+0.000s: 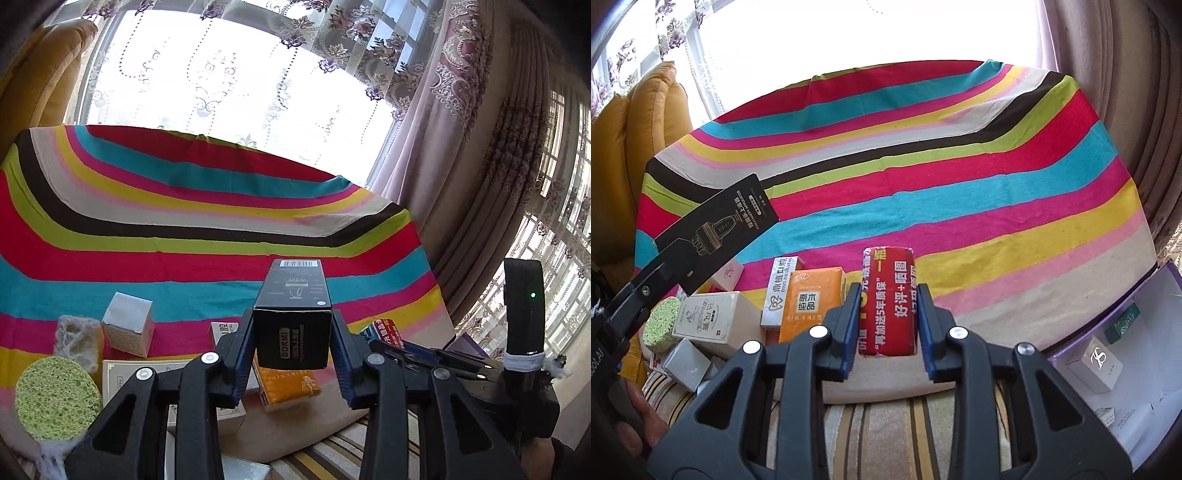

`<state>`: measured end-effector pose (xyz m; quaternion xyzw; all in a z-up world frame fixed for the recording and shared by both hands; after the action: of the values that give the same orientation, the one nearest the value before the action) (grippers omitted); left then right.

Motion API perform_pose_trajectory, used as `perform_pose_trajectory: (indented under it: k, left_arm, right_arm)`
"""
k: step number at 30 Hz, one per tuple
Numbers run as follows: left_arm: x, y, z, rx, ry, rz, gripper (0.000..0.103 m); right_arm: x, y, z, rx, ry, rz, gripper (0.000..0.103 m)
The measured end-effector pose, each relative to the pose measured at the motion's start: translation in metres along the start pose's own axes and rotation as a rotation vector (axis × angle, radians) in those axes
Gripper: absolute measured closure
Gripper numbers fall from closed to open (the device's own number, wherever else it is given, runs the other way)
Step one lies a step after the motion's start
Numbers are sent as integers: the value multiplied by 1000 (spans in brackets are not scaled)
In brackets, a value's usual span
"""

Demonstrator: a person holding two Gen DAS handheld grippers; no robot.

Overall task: Organize objects
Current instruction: 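Carry the black and red boxes into the purple box and open both tools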

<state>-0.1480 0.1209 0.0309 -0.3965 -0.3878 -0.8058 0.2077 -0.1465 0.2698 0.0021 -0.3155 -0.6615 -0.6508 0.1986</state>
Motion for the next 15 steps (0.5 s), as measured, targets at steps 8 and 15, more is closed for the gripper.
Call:
perform_pose_trajectory:
  k: [8, 15]
  left_arm:
    - [-22, -17, 53, -105, -38, -89, 64]
    - [-40, -33, 98, -186, -74, -167, 63]
  right_arm:
    - [-17, 22, 57, -61, -38, -7, 71]
    - [-35, 39, 113, -118, -95, -16, 71]
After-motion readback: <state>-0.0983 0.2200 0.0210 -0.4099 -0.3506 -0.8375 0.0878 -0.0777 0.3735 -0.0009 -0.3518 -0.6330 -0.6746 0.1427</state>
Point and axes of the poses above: each gripper's, at about its wrist camera, not at the fingertips, and y roughly against the way its jaws point, z to its right, x to its top, the point moved 6 cm from there along -y, roughly the way its jaws point, and after that the axes turned 3 degrees about -x, right-handed, at the moved point
